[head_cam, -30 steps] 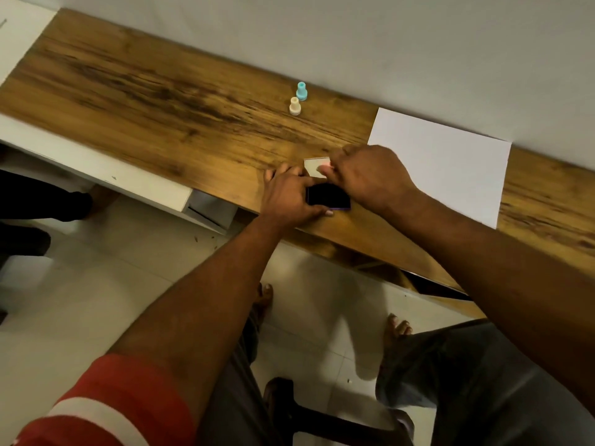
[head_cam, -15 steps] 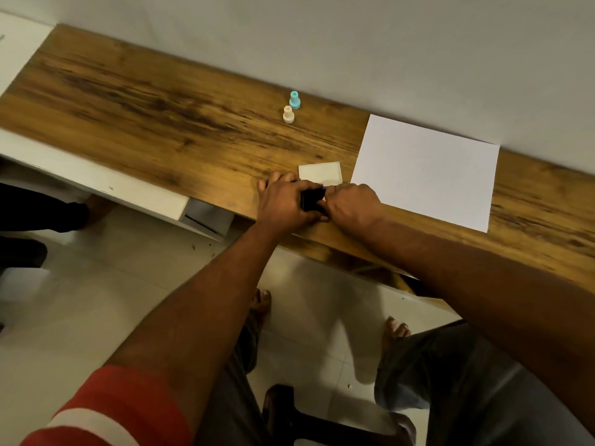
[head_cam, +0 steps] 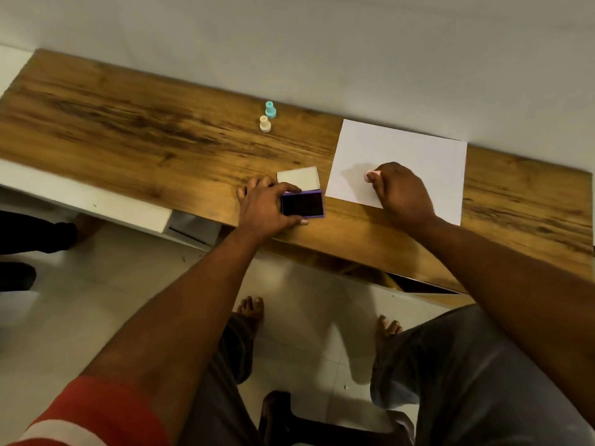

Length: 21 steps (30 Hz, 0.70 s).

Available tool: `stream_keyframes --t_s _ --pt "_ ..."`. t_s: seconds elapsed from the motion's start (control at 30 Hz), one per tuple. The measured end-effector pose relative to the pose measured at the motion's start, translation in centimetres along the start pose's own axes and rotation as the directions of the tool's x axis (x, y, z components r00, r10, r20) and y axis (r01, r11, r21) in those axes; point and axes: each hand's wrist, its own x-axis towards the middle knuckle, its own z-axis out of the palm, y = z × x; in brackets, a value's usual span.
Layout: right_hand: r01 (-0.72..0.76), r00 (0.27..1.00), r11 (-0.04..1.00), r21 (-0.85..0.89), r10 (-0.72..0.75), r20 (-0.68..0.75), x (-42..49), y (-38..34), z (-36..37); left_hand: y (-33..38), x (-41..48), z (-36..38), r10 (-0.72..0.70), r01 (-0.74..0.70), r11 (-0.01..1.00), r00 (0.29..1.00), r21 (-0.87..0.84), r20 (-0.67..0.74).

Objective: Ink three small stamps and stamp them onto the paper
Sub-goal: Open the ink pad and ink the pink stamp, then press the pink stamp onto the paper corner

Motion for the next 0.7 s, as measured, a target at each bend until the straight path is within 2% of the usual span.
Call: stream_keyframes --t_s 0.13,0.3,0.43,0.57,0.7 --pt "-0.051 0.998 0.998 -0.032 0.052 0.028 -0.8 3.3 -1.1 0.4 -0.2 -0.4 -0.004 0.004 1.000 1.000 0.018 0.000" --pt "-0.035 0.997 0.999 -0.026 0.037 0.060 -1.9 4.3 -1.1 1.8 0.0 -0.6 0.041 -0.041 0.999 0.999 0.006 -0.034" --pt "-0.011 1.000 0.997 -0.070 0.012 0.018 -2.4 4.2 -1.0 6.7 0.9 0.8 0.187 -0.186 0.982 0.978 0.016 -0.093" --pt "-0.008 0.999 0.996 -0.093 0.004 -0.042 -2.8 4.8 -1.4 13.9 2.3 5.2 0.386 -0.385 0.922 0.922 0.044 -0.028" --pt "-0.139 0.983 0.990 -0.023 0.135 -0.127 -2.2 6.6 -2.7 18.3 3.6 9.8 0.413 -0.415 0.909 0.910 0.039 0.035"
